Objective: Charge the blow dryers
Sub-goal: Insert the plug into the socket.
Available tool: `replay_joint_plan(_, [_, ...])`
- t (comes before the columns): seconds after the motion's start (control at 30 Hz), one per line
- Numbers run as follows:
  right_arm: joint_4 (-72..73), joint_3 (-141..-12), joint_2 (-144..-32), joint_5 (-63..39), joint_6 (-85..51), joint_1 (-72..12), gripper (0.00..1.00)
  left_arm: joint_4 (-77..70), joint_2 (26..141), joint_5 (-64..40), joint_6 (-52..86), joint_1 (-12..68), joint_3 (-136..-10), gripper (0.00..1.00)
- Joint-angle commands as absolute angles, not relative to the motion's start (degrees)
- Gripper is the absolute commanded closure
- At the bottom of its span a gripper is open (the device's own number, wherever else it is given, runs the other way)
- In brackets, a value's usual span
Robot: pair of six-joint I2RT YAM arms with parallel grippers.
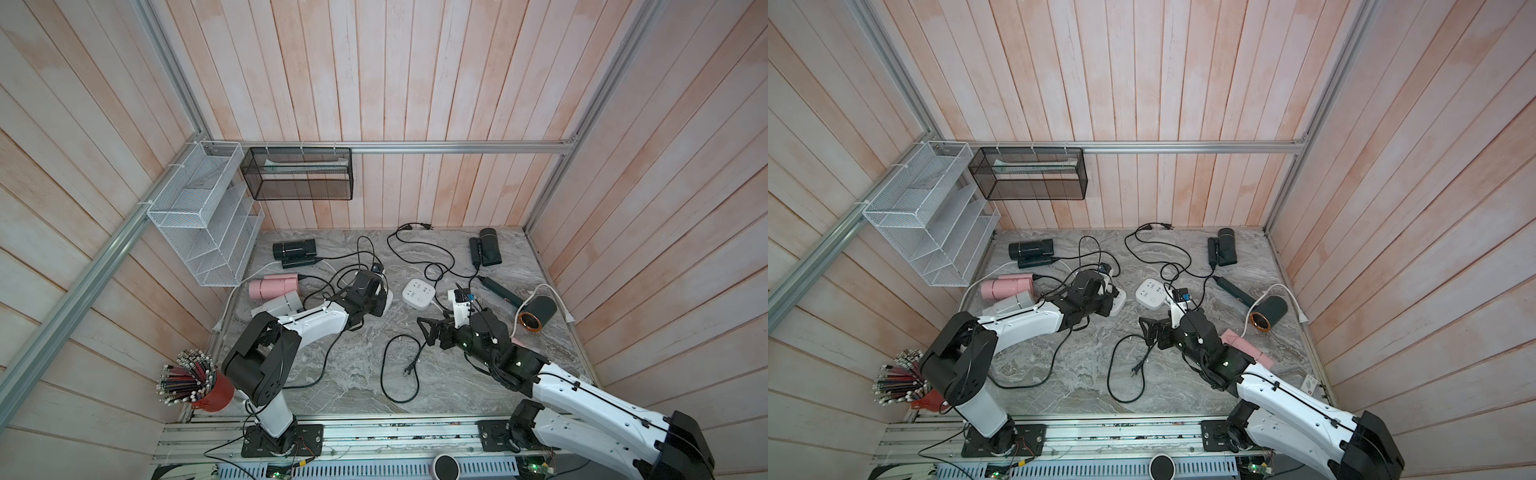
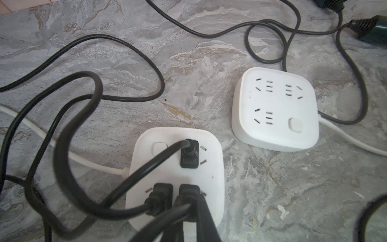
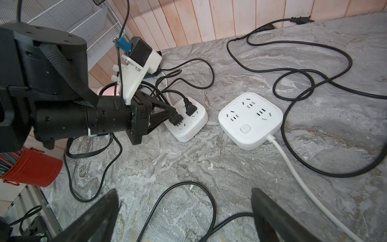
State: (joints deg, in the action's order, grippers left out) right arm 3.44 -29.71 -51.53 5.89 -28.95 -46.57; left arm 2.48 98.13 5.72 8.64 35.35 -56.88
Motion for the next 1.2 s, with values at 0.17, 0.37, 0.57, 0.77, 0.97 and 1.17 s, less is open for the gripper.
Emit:
replay_joint_plan(0.17, [4.48,-28.65,-50.83,5.24,-29.71,-46.40,0.01,3.48,97.65,5.70,10.76,36.21,-52.39,0.93])
replay_joint_plan(0.37, [3.96,-28.56,-50.39,5.41,-29.88,-46.41,0.02,3.51,98.23,5.58,12.04,35.78,-51.92,0.94])
replay_joint_plan(0.57, [3.87,-28.34,-50.06,5.53,-29.97,-46.41,0.01,3.56,99.34,5.10,11.86,36.12,-52.44,0.94])
replay_joint_plan(0.77, [3.95,-28.19,-50.16,5.49,-30.06,-46.41,0.01,2.75,99.58,4.06,12.92,36.38,-50.78,0.94])
replay_joint_plan(0.97, [4.39,-28.48,-50.90,5.19,-29.97,-46.41,0.01,2.29,100.11,3.96,13.16,36.56,-49.51,0.94])
replay_joint_plan(1.17, [4.57,-28.88,-51.67,5.11,-29.79,-46.41,0.01,1.61,100.11,4.33,13.74,36.56,-48.32,0.94])
